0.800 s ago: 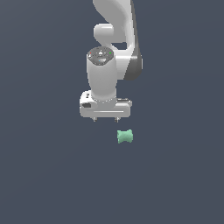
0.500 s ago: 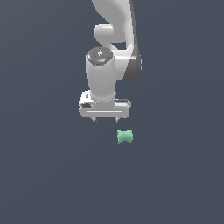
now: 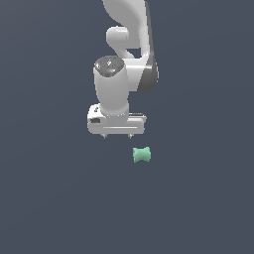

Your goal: Pick up the object and move it to a goal position.

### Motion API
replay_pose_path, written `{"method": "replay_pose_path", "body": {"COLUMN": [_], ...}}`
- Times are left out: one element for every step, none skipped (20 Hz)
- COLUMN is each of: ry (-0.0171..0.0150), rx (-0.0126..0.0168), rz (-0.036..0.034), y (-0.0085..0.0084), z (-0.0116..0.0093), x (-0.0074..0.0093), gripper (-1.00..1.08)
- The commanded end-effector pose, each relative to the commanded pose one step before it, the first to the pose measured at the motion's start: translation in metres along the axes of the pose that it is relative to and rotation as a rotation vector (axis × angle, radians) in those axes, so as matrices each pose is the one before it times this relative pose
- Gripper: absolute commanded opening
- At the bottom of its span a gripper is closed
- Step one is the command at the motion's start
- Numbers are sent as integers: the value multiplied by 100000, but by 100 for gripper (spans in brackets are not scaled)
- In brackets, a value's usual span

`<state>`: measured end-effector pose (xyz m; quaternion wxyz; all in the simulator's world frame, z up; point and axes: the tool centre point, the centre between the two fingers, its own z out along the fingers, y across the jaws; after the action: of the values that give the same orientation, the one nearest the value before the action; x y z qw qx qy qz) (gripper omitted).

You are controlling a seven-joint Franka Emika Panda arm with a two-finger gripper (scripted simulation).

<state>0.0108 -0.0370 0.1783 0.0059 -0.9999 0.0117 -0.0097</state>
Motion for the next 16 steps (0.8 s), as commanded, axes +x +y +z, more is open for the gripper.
{"method": "replay_pose_path", "body": {"ry": [-13, -11, -13, -15, -18, -20, -23, -25, -28, -30, -33, -35, -38, -40, -43, -45], "rx": [28, 9, 10, 12, 13, 14, 16, 16, 17, 18, 18, 18, 18, 17, 16, 14], "rz": [532, 483, 590, 702, 817, 929, 1035, 1134, 1250, 1353, 1454, 1574, 1687, 1788, 1899, 2014], "y": [-58, -31, -42, -52, -62, -70, -76, -85, -93, -101, -108, -117, -126, -132, -141, -150], "z": [39, 28, 33, 38, 44, 50, 56, 61, 68, 74, 80, 86, 92, 97, 103, 110], "x": [11, 6, 7, 8, 9, 10, 10, 10, 10, 9, 8, 6, 5, 2, 0, -4], "gripper": [100, 100, 100, 100, 100, 100, 100, 100, 100, 100, 100, 100, 100, 100, 100, 100]}}
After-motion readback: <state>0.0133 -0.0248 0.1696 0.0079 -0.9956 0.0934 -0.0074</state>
